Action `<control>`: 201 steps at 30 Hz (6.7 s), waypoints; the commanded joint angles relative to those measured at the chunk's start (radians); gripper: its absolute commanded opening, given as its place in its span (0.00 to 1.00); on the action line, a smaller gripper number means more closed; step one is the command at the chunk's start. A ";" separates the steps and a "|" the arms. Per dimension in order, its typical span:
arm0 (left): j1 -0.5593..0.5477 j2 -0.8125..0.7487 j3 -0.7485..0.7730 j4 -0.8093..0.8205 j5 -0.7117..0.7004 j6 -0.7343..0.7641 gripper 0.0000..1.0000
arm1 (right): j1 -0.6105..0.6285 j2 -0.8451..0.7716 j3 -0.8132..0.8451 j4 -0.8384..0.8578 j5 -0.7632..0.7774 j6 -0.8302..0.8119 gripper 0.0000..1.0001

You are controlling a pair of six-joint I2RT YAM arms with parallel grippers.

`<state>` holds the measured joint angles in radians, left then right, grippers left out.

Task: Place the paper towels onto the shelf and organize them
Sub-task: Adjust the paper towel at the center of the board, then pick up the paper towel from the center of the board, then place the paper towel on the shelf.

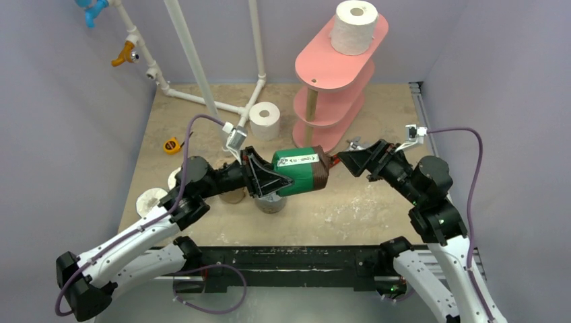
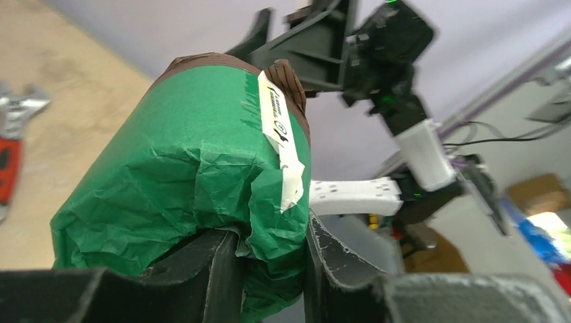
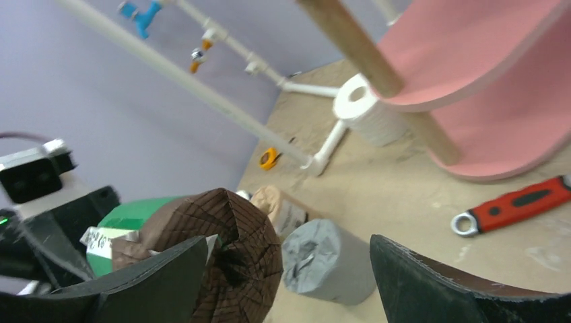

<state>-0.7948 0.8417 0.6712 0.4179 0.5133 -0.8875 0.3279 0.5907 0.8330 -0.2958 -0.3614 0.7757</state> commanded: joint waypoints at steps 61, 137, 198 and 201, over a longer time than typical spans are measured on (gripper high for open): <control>-0.435 0.707 0.902 -1.202 -0.599 0.698 0.70 | -0.001 -0.051 -0.047 -0.383 0.585 -0.021 0.92; -0.435 -0.409 -0.007 -0.914 -1.119 0.290 0.75 | 0.348 0.454 0.059 -0.311 0.358 -0.191 0.39; -0.435 -0.554 0.002 -1.014 -1.149 0.293 0.75 | -0.085 0.853 0.820 -0.328 0.416 -0.161 0.44; -0.435 -0.548 0.005 -1.012 -1.150 0.295 0.75 | -0.087 0.858 0.829 -0.322 0.406 -0.153 0.46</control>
<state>-1.2308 0.2790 0.6586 -0.6117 -0.6182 -0.5846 0.2474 1.4563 1.5917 -0.7025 0.0429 0.5915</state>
